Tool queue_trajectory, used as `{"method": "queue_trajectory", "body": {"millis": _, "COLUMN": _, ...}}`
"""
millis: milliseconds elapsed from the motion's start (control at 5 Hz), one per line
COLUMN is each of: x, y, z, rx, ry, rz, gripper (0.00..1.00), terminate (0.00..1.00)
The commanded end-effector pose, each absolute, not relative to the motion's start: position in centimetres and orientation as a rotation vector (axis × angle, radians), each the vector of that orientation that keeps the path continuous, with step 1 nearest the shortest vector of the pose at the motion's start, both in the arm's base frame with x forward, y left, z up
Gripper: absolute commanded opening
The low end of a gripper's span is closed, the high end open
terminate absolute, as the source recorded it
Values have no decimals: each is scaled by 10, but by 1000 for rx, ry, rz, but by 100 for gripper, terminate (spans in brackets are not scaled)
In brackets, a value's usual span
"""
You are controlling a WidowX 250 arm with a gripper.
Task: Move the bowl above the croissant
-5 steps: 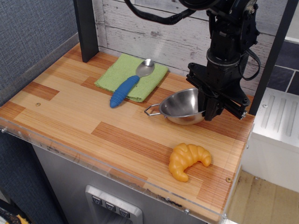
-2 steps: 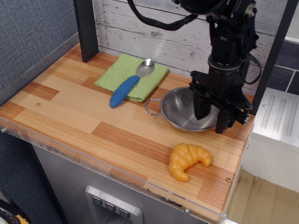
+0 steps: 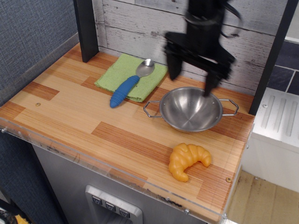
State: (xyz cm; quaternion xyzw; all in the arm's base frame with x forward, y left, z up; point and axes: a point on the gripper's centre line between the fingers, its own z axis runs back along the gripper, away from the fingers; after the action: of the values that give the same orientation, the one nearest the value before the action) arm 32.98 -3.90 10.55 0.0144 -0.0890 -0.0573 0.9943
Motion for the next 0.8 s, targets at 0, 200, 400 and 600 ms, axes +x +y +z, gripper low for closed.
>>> {"method": "queue_trajectory", "body": {"millis": 0, "x": 310, "y": 7, "z": 110, "rx": 25, "ry": -136, "rz": -31, "gripper": 100, "terminate": 0}}
{"method": "queue_trajectory", "body": {"millis": 200, "x": 310, "y": 16, "z": 107, "rx": 9, "ry": -134, "rz": -67, "gripper": 100, "terminate": 0}}
{"method": "queue_trajectory", "body": {"millis": 400, "x": 310, "y": 24, "z": 104, "rx": -18, "ry": -141, "rz": -80, "gripper": 100, "terminate": 0}}
{"method": "queue_trajectory", "body": {"millis": 600, "x": 308, "y": 27, "z": 105, "rx": -11, "ry": -131, "rz": -66, "gripper": 100, "terminate": 0}}
